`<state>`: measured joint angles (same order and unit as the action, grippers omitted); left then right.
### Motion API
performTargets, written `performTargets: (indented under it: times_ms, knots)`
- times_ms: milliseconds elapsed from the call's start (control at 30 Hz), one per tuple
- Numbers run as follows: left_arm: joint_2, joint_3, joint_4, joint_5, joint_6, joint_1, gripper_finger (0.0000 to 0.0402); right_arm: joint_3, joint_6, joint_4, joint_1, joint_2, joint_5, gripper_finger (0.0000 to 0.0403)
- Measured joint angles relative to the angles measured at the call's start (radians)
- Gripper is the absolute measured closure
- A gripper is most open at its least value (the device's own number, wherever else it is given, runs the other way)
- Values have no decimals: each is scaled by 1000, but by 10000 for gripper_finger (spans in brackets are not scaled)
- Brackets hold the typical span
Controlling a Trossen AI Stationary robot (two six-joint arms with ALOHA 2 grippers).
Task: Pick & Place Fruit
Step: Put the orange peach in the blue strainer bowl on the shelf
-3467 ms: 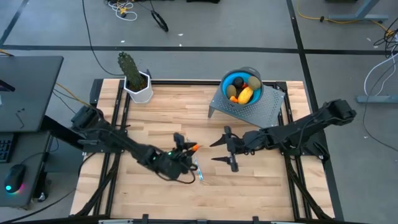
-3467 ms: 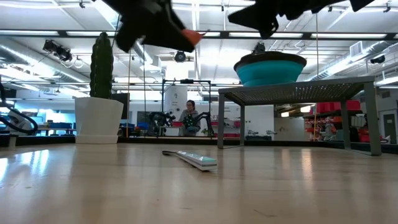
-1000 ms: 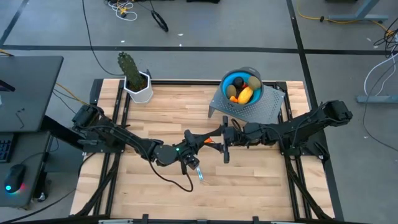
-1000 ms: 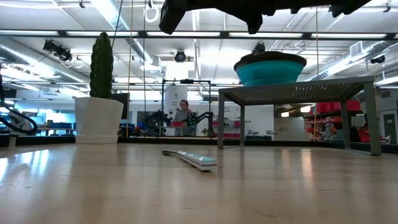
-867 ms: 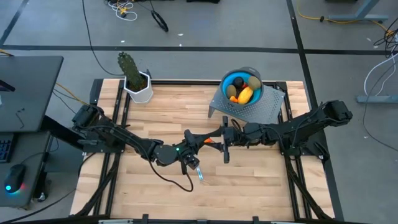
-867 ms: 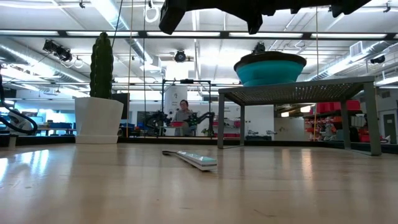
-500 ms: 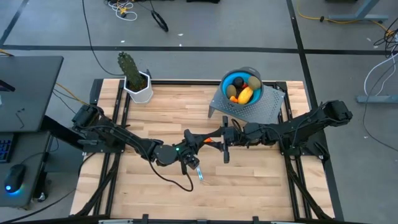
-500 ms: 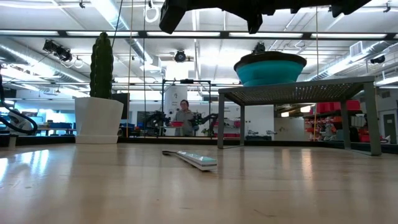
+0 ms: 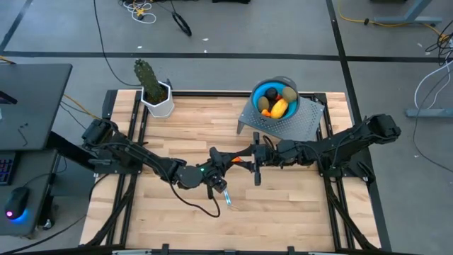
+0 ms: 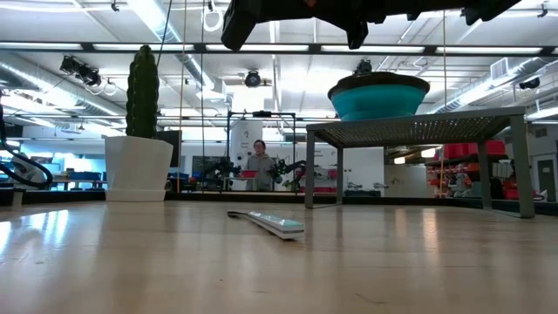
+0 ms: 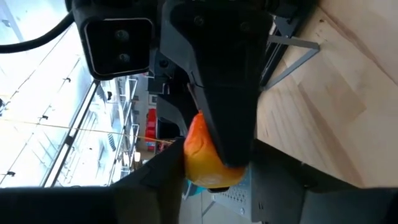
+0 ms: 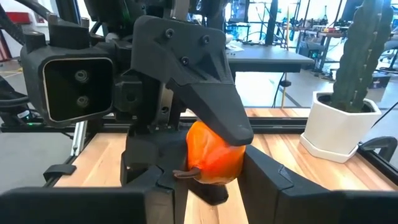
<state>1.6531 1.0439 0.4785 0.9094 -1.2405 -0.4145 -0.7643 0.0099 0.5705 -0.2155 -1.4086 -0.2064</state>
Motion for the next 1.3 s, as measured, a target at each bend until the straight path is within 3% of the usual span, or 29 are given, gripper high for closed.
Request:
performTargets:
  times_ms: [200,400,567,667,867,1000,1167,1300]
  knots:
    - [1,-2,-2,29,10,-5,143,0,0,1,1,1,-10,288]
    - [1,-2,38,123,3,-18,73,-1,-10,-55,2,2,-65,288]
    - [2,-2,75,236,-4,-34,43,-1,-45,-117,1,27,-142,288]
    - [2,-2,75,306,99,-37,41,-1,-71,-191,1,72,-264,288]
    - [2,-2,-41,157,579,-13,48,-1,-182,-291,2,138,-625,288]
    - [2,-2,-105,102,796,34,48,-1,-299,-303,33,194,-748,288]
    - [1,-2,-201,7,973,101,49,-1,-327,-415,139,308,-754,286]
    - [1,-2,-238,-84,1050,125,49,-1,-215,-582,270,408,-596,273]
